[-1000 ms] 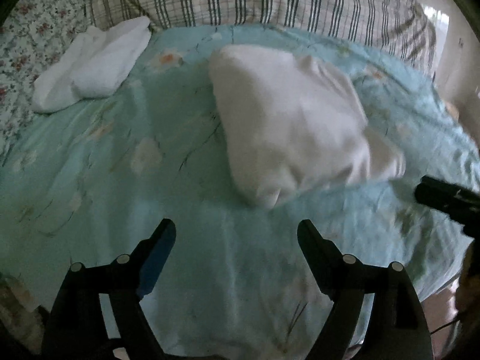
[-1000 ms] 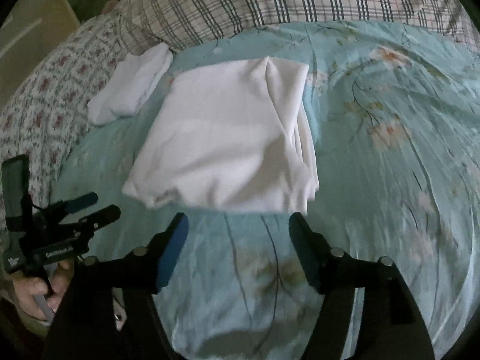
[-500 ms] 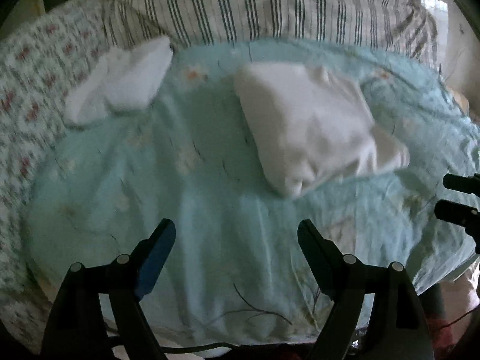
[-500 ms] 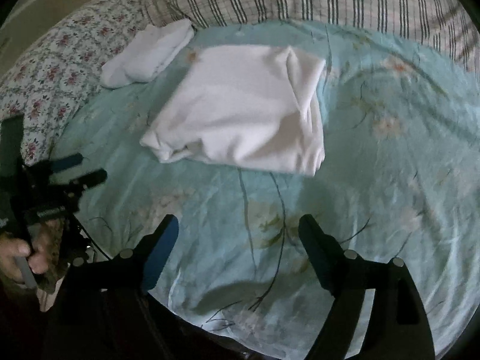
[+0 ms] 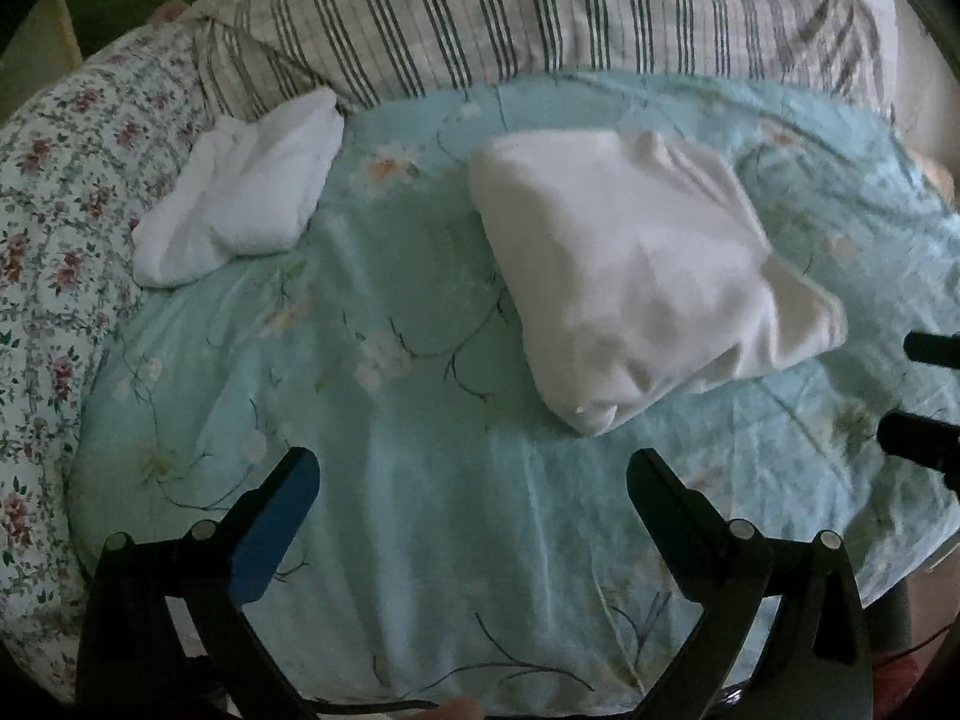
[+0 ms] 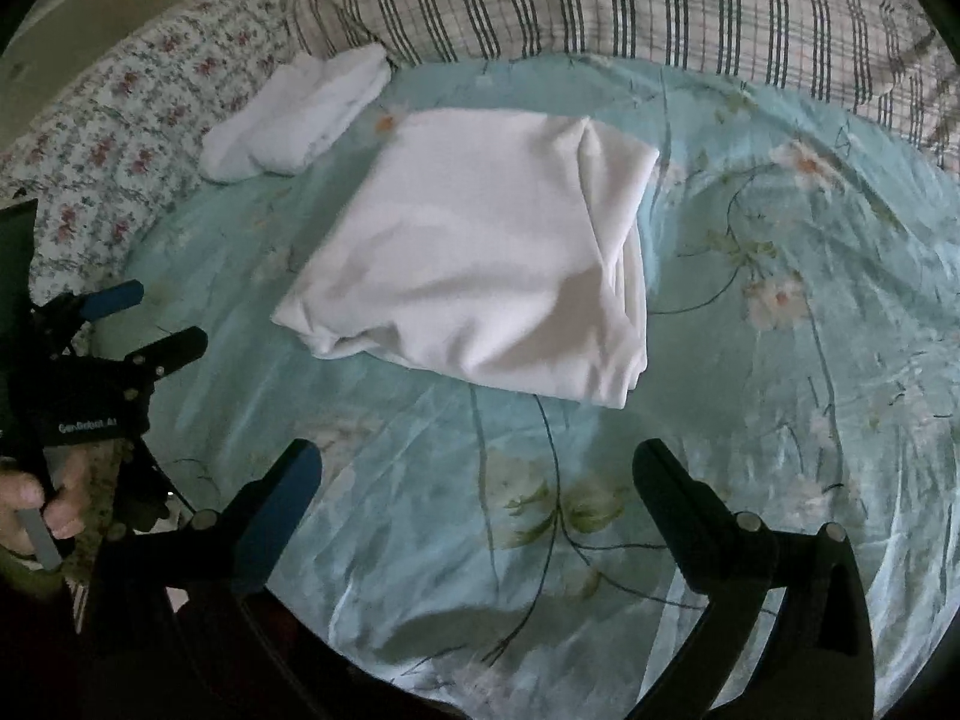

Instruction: Fold large clothes

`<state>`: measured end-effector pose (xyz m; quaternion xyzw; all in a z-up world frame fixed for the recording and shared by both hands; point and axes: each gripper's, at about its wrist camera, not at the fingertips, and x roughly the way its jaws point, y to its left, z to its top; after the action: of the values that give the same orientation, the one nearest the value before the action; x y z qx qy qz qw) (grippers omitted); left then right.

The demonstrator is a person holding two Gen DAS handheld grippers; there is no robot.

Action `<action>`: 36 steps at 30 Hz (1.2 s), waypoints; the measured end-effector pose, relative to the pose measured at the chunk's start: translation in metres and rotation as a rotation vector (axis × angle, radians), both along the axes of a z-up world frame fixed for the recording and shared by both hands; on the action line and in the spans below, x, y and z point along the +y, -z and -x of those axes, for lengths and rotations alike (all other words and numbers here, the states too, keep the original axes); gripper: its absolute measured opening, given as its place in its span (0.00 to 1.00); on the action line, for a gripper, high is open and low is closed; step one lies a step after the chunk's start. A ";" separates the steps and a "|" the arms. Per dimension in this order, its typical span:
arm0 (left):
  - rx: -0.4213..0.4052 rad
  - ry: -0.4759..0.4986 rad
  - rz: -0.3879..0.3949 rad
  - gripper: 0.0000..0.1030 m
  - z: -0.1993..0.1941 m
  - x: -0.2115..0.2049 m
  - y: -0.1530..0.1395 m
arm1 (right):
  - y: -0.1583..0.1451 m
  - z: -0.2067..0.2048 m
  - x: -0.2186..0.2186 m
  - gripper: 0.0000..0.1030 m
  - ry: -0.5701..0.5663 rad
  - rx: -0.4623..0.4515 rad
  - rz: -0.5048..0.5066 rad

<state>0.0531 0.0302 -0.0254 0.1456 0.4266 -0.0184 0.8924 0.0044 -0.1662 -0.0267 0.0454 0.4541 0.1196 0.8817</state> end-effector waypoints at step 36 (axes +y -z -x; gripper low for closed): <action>0.015 -0.004 0.030 0.99 -0.027 0.003 -0.004 | -0.008 -0.053 0.006 1.00 -0.036 0.033 0.013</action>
<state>0.0805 0.0328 -0.0212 0.1311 0.4333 -0.0243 0.8913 0.0577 -0.1604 -0.0185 0.0334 0.4701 0.1320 0.8720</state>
